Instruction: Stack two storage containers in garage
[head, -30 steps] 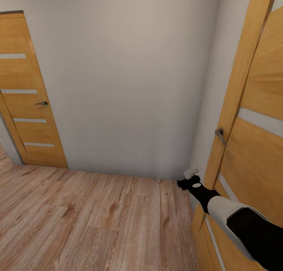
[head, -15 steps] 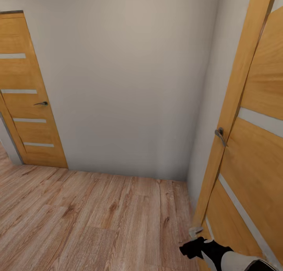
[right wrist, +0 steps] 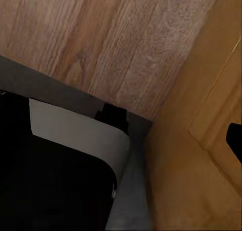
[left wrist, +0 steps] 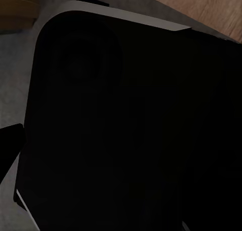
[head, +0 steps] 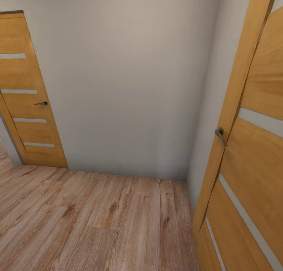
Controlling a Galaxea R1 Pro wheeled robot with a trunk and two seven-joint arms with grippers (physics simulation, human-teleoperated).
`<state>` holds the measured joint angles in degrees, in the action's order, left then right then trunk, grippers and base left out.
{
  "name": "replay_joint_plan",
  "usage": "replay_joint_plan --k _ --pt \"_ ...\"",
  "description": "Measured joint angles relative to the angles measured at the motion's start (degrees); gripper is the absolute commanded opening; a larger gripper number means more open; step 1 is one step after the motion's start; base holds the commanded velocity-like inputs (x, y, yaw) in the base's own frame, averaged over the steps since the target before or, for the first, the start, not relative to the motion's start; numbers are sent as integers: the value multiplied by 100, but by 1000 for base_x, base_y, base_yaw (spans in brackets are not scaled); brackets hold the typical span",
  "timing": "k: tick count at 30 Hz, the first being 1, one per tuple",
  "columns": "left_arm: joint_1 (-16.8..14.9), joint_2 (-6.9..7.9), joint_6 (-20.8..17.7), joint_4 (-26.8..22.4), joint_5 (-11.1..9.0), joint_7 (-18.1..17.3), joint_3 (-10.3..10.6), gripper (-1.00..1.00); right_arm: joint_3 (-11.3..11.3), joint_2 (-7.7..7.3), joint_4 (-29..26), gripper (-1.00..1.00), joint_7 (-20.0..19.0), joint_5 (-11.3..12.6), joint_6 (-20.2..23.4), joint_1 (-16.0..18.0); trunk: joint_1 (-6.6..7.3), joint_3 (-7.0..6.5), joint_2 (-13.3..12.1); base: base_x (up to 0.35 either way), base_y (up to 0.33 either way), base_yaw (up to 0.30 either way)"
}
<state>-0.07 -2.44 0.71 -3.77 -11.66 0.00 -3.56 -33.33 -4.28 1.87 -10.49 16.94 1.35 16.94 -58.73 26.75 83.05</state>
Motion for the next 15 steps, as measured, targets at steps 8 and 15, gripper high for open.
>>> replay_joint_plan --k 8,15 --pt "0 -8 1 3 -10 6 -6 100 -11 -43 -1 100 3 11 -34 -295 0 -1 0 0 0 0" --pt "1 -9 0 9 -10 13 -6 100 -13 -46 -2 100 4 13 -80 -324 0 -1 0 0 0 0"
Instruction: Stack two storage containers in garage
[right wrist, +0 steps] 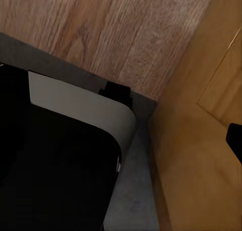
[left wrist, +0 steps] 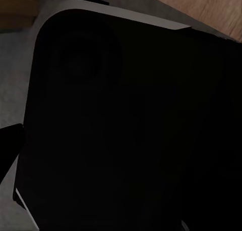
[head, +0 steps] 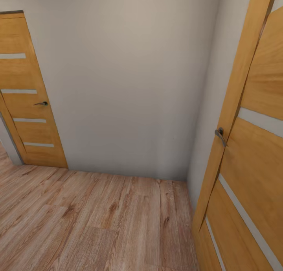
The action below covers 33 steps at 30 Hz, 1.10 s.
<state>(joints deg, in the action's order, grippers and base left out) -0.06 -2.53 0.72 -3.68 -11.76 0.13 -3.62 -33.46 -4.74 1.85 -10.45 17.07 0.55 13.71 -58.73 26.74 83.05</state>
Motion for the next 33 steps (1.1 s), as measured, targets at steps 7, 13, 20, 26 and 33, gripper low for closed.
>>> replay_joint_plan --k 7,13,20,26,33 --pt "-1 4 0 1 0 2 1 100 -2 0 -1 100 3 -6 -21 -69 1 0 0 21 0 0" --pt "-2 13 0 0 1 -4 7 100 -3 0 -1 100 10 -9 -15 -75 3 0 0 249 0 0" --pt "-2 17 -2 -2 1 -5 8 100 -3 0 -1 100 17 -18 -21 -76 3 0 0 315 0 0" --pt "-2 17 -5 -2 1 -5 8 100 -3 0 -1 100 32 -19 -22 -76 3 0 0 321 0 0" --pt "-1 17 -1 -4 1 -5 8 100 -3 0 -1 100 30 -19 -17 -76 3 0 0 322 0 0"
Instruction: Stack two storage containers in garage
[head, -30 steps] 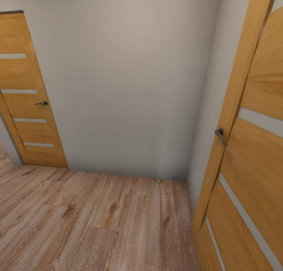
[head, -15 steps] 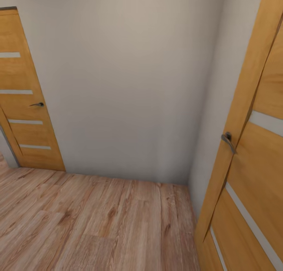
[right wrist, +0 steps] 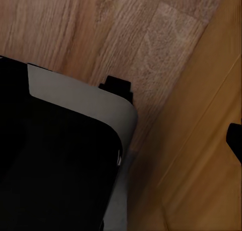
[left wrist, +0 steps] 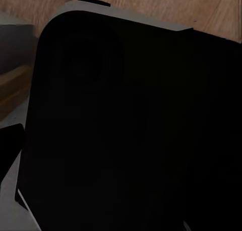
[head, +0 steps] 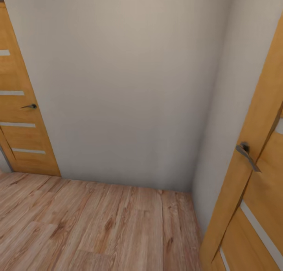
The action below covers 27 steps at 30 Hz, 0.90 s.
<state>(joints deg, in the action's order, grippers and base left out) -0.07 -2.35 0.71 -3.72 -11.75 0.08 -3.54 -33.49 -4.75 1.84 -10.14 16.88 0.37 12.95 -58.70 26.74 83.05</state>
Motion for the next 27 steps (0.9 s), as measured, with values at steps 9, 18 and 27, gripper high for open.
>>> replay_joint_plan --k 9,18,27 --pt "-1 0 -2 0 0 0 0 100 0 1 0 100 3 0 -1 0 0 0 0 322 0 4" --pt "0 0 1 -2 0 0 0 100 0 0 -1 100 5 0 -21 0 0 0 0 322 0 217" --pt "-1 0 1 -2 0 1 0 100 0 0 -1 100 5 0 -21 0 0 0 0 322 0 269"
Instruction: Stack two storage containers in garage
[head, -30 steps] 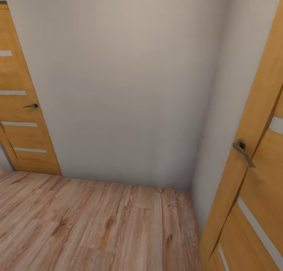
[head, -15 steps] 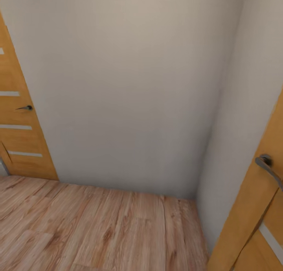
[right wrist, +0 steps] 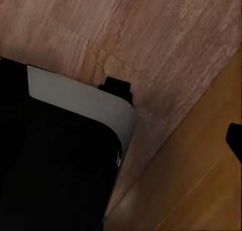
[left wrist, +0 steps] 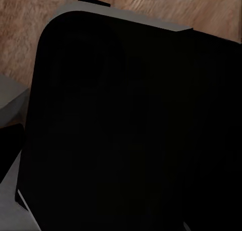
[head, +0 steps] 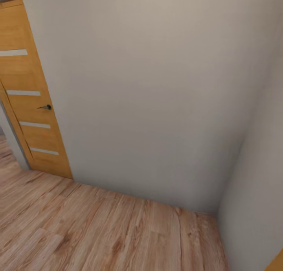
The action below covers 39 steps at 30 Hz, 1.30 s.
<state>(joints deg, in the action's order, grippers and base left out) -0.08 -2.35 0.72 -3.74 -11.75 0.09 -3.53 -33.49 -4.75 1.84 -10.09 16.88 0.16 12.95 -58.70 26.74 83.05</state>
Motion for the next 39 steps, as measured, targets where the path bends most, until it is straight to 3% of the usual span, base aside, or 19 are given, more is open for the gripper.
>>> replay_joint_plan --k 27,39 --pt "1 0 0 1 1 0 0 100 1 -1 -7 100 121 9 -217 -1 0 0 0 316 -51 277" --pt "0 0 0 0 0 -1 -1 100 1 2 -8 100 215 9 -231 -1 -3 0 0 171 -85 285"
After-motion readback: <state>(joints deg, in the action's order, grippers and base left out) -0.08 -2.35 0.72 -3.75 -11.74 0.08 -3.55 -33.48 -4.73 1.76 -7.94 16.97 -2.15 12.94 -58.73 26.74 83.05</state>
